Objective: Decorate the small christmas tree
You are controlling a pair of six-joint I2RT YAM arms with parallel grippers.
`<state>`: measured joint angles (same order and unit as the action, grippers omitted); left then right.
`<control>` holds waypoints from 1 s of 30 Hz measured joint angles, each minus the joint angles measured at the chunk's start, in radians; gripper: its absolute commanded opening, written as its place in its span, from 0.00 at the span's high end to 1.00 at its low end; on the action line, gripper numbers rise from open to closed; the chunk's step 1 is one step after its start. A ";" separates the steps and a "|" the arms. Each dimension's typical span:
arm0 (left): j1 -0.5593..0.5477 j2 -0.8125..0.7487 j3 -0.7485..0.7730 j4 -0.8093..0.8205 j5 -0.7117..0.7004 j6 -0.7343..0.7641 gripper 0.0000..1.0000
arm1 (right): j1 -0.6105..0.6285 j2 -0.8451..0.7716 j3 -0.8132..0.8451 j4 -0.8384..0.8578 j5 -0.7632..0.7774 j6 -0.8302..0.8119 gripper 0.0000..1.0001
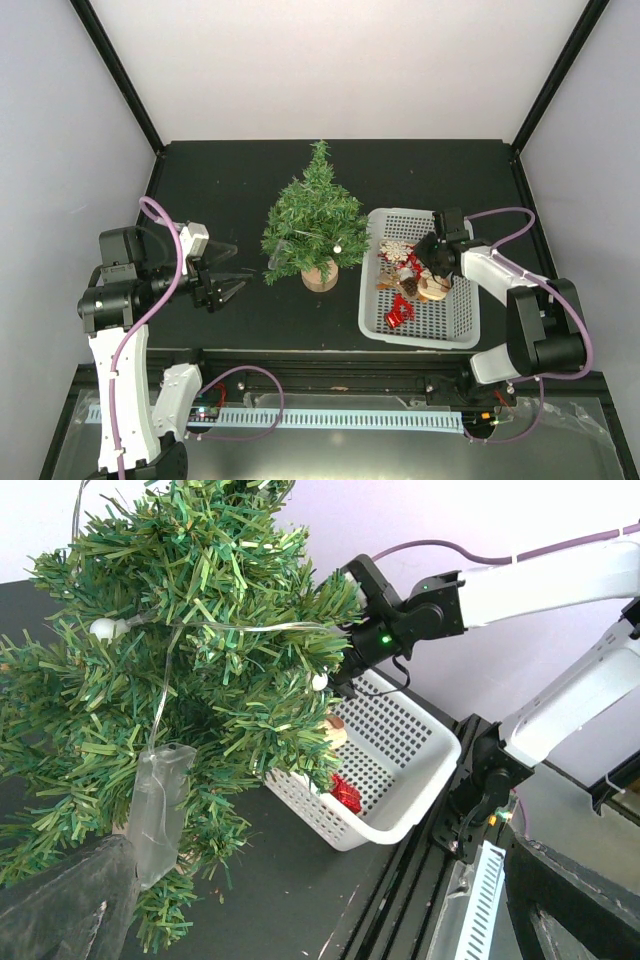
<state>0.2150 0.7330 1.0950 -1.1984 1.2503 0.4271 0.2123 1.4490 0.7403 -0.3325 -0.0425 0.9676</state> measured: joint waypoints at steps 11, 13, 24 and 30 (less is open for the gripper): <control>0.000 0.002 0.000 -0.001 0.000 0.001 0.01 | 0.002 0.019 0.000 -0.002 0.008 0.000 0.67; 0.000 0.002 0.000 -0.001 0.000 0.001 0.01 | 0.002 0.028 0.000 0.005 0.012 0.000 0.67; 0.000 0.002 0.000 -0.001 0.000 0.007 0.01 | 0.003 0.043 -0.039 0.101 0.026 -0.001 0.75; 0.000 0.002 0.000 -0.001 0.000 0.007 0.01 | 0.004 0.021 -0.062 0.160 0.047 -0.013 0.81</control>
<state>0.2150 0.7353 1.0950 -1.1992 1.2507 0.4343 0.2165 1.4704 0.6785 -0.1722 0.0040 0.9543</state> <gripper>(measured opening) 0.990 0.200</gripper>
